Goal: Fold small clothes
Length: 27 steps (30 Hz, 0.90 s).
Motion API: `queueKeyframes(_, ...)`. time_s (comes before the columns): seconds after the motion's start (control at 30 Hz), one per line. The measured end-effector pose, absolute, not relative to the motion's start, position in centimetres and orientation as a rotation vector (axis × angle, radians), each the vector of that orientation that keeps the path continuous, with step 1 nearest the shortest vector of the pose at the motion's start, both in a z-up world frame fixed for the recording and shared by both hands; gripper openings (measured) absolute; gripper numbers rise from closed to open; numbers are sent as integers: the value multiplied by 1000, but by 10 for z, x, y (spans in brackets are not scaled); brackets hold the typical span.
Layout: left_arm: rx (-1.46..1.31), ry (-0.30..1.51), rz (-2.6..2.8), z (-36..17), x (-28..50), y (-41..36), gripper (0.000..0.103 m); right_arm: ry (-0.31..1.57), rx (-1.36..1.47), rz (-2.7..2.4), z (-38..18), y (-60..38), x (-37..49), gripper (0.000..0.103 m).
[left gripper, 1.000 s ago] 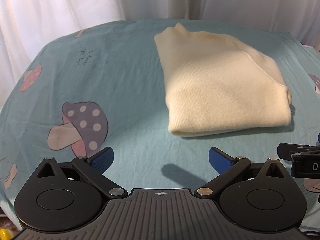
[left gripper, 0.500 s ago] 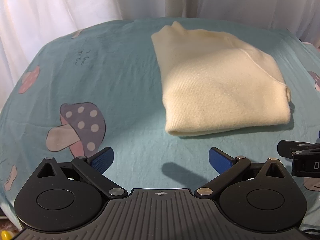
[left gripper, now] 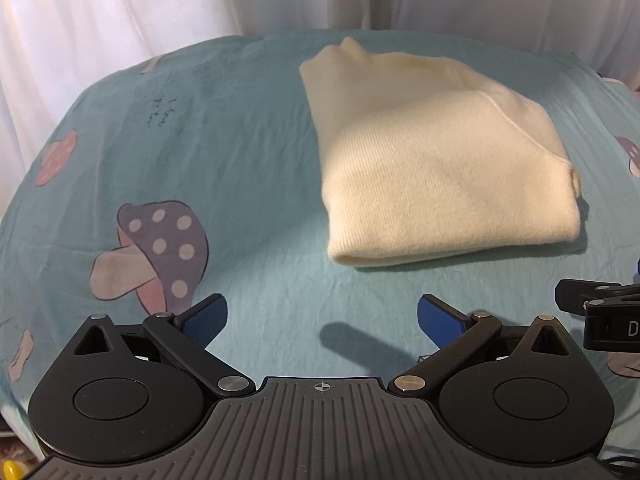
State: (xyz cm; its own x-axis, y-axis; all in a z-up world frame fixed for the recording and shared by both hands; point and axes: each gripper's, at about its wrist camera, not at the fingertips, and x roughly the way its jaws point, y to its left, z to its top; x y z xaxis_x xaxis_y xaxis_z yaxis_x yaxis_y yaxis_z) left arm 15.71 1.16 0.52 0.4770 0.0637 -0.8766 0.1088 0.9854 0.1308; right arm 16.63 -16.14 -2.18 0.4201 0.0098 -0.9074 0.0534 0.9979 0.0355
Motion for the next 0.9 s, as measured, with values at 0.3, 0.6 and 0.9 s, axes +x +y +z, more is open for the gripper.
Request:
queueKeyframes(0.3, 181, 1076, -31, 5, 157, 11, 103, 1132, 55, -35, -21, -161, 166, 99)
queueKeyframes(0.6, 185, 1078, -32, 6, 156, 9, 103, 1133, 41, -30, -21, -162, 166, 99)
queueKeyframes(0.9, 186, 1081, -34, 4, 155, 10, 103, 1131, 35, -35, -20, -162, 165, 99)
